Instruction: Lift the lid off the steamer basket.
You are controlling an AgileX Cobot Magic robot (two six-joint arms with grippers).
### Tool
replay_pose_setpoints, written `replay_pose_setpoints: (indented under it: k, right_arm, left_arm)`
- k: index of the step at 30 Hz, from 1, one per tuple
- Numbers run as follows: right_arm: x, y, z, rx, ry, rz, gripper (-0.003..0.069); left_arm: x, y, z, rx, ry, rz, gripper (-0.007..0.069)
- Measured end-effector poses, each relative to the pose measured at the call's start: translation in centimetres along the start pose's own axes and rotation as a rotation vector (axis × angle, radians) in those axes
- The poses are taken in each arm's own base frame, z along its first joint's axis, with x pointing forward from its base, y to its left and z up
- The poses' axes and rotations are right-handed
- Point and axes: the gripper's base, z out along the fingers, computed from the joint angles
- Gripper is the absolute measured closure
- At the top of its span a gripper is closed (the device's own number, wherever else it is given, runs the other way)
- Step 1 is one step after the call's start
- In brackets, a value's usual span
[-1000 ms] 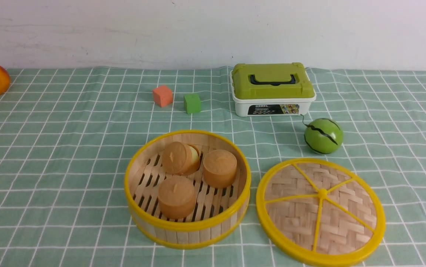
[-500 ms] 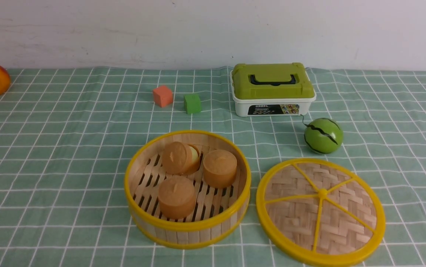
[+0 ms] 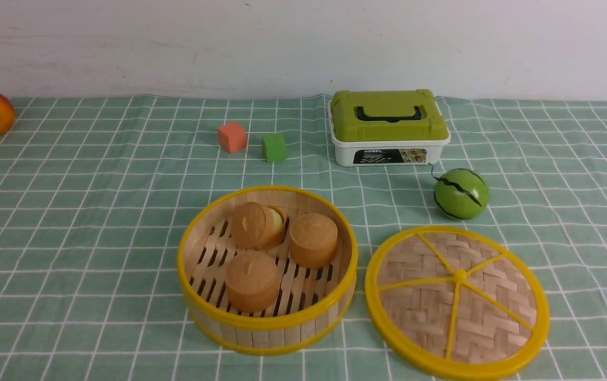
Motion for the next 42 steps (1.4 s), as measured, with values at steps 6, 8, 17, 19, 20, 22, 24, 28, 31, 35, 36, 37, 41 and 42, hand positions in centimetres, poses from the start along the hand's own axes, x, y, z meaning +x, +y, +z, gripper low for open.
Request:
replay_pose_setpoints:
  k: [6, 8, 17, 19, 20, 22, 24, 28, 31, 35, 36, 37, 41, 42]
  right_arm:
    - [5.9, -0.7, -0.8, 0.165, -0.039, 0.044, 0.0678]
    - [6.7, -0.8, -1.1, 0.201, -0.003, 0.061, 0.0678]
    - [8.7, -0.9, -1.5, 0.253, 0.212, 0.192, 0.0678]
    - [8.7, -0.9, -1.5, 0.255, 0.215, 0.200, 0.0678]
    - [8.7, -0.9, -1.5, 0.255, 0.217, 0.205, 0.0678]
    - [8.7, -0.9, -1.5, 0.249, 0.219, 0.206, 0.0681]
    - [8.7, -0.8, -1.5, 0.234, 0.219, 0.203, 0.0681]
    - [8.7, -0.5, -1.4, 0.187, 0.222, 0.193, 0.0683]
    - [8.7, -0.5, -1.4, 0.177, 0.223, 0.191, 0.0683]
    - [8.7, -0.5, -1.4, 0.178, 0.223, 0.189, 0.0683]
    - [8.7, -0.5, -1.4, 0.178, 0.223, 0.189, 0.0683]
    - [8.7, -0.5, -1.4, 0.178, 0.223, 0.189, 0.0683]
    - [8.7, -0.5, -1.4, 0.178, 0.223, 0.189, 0.0680]
    - [8.7, -0.5, -1.4, 0.178, 0.223, 0.189, 0.0680]
  left_arm:
    - [0.0, 0.0, 0.0, 0.000, 0.000, 0.000, 0.0386]
    - [0.0, 0.0, 0.0, 0.000, 0.000, 0.000, 0.0386]
    - [0.0, 0.0, 0.0, 0.000, 0.000, 0.000, 0.0386]
    - [0.0, 0.0, 0.0, 0.000, 0.000, 0.000, 0.0386]
    - [0.0, 0.0, 0.0, 0.000, 0.000, 0.000, 0.0386]
    - [0.0, 0.0, 0.0, 0.000, 0.000, 0.000, 0.0386]
    - [0.0, 0.0, 0.0, 0.000, 0.000, 0.000, 0.0386]
    - [0.0, 0.0, 0.0, 0.000, 0.000, 0.000, 0.0386]
    - [0.0, 0.0, 0.0, 0.000, 0.000, 0.000, 0.0386]
    - [0.0, 0.0, 0.0, 0.000, 0.000, 0.000, 0.0386]
    - [0.0, 0.0, 0.0, 0.000, 0.000, 0.000, 0.0386]
    - [0.0, 0.0, 0.0, 0.000, 0.000, 0.000, 0.0386]
    - [0.0, 0.0, 0.0, 0.000, 0.000, 0.000, 0.0386]
    - [0.0, 0.0, 0.0, 0.000, 0.000, 0.000, 0.0386]
